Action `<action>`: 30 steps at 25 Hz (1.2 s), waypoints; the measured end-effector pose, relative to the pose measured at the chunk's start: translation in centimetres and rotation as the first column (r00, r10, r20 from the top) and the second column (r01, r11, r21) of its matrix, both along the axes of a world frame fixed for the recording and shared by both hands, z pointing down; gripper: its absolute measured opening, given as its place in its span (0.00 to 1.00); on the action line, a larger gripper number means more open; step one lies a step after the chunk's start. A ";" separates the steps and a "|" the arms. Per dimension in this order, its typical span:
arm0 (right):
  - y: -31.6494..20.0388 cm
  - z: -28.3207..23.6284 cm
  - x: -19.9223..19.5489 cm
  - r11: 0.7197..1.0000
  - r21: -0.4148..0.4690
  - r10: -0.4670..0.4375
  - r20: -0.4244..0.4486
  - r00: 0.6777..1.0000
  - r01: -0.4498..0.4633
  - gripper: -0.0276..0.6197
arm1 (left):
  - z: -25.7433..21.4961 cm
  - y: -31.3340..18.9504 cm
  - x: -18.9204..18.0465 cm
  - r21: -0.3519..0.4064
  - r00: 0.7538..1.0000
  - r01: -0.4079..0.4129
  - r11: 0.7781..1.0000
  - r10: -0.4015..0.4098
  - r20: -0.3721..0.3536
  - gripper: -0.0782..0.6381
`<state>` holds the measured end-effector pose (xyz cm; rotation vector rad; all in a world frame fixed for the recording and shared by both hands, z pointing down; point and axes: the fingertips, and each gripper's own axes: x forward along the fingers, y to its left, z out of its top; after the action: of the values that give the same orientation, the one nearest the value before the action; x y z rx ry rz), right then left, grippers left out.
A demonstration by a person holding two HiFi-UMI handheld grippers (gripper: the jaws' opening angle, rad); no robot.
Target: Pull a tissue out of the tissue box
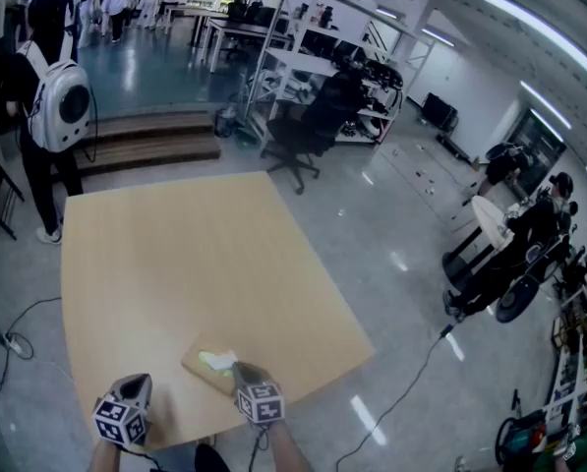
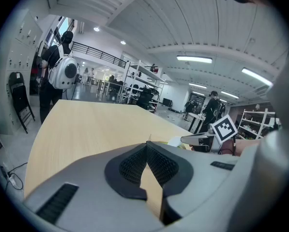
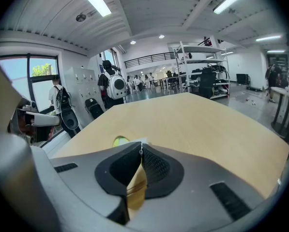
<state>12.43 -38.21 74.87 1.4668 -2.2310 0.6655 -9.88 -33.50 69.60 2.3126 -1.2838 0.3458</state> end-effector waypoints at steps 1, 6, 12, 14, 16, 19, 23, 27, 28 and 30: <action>-0.1 -0.2 0.0 1.000 0.002 0.001 0.003 1.000 -0.001 0.05 | -0.1 0.0 0.0 0.002 1.000 0.002 1.000 -0.002 -0.001 0.12; -0.4 -1.3 -0.2 1.000 0.017 0.007 0.019 1.000 -0.007 0.05 | -0.9 -0.1 -0.5 0.015 1.000 0.012 1.000 -0.012 0.000 0.12; -0.2 -2.8 -0.4 0.998 0.060 0.000 0.017 1.000 -0.001 0.05 | -1.3 0.5 -0.6 0.031 1.000 0.018 0.999 -0.018 -0.002 0.12; -0.3 -3.3 -0.3 0.997 0.074 0.006 0.021 1.000 -0.008 0.05 | -1.4 0.7 -0.5 0.035 1.000 0.019 0.999 -0.019 -0.004 0.12; -0.5 -3.8 -0.1 0.996 0.084 0.014 0.024 1.000 -0.016 0.05 | -1.6 0.8 -0.7 0.038 1.000 0.022 0.999 -0.022 -0.006 0.12; -0.8 -5.3 0.1 0.993 0.112 0.020 0.027 0.999 -0.023 0.05 | -1.9 1.0 -0.8 0.043 1.000 0.025 0.999 -0.024 -0.008 0.12; -1.5 -7.6 0.8 0.986 0.163 0.027 0.032 0.999 -0.032 0.05 | -2.4 1.1 -0.3 0.055 1.000 0.025 0.998 -0.025 -0.013 0.12; -2.2 -9.4 1.3 0.980 0.190 0.042 0.043 0.998 -0.049 0.05 | -3.0 1.1 -0.2 0.063 1.000 0.026 0.998 -0.025 -0.018 0.12; -2.2 -9.9 1.3 0.979 0.196 0.043 0.044 0.998 -0.051 0.05 | -3.2 1.2 -0.2 0.066 1.000 0.027 0.997 -0.025 -0.019 0.12; -2.2 -10.8 1.4 0.976 0.214 0.043 0.041 0.998 -0.051 0.05 | -3.5 1.3 -0.3 0.073 0.999 0.029 0.997 -0.027 -0.021 0.12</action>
<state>13.80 -40.41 64.08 1.6260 -2.3639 0.4798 -10.16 -32.15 66.12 2.3502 -1.3391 0.2698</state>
